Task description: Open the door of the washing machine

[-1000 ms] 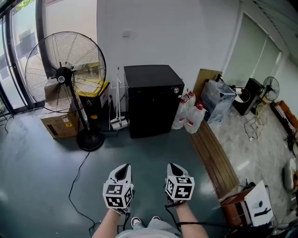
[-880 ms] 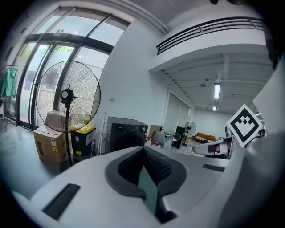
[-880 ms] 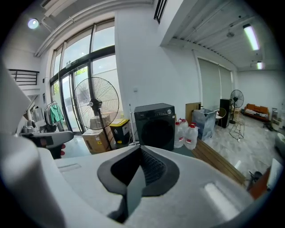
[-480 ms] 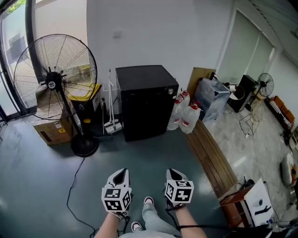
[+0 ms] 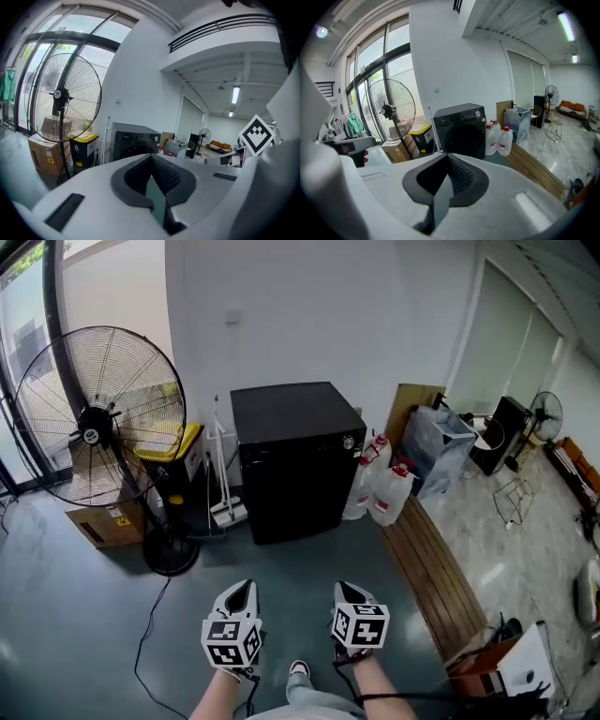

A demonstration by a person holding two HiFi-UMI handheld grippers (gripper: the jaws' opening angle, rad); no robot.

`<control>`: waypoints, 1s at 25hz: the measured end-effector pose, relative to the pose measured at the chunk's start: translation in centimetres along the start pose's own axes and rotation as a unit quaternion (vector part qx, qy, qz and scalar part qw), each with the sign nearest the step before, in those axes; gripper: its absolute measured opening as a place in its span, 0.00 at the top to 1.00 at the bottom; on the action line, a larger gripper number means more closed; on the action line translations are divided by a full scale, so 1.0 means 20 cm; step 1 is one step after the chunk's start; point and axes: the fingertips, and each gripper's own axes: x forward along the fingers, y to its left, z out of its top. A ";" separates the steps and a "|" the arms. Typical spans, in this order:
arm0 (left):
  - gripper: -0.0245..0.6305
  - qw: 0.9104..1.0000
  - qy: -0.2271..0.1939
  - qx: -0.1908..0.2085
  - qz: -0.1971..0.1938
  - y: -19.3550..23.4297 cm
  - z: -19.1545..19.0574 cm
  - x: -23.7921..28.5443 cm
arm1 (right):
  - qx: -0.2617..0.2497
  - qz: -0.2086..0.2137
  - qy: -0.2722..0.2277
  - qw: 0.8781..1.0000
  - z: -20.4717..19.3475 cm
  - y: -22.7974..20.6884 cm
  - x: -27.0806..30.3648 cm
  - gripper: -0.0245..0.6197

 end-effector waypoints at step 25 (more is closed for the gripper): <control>0.96 0.999 0.034 0.011 0.022 0.08 0.15 0.84 | 0.039 0.010 0.026 0.999 0.38 -0.45 0.72 0.95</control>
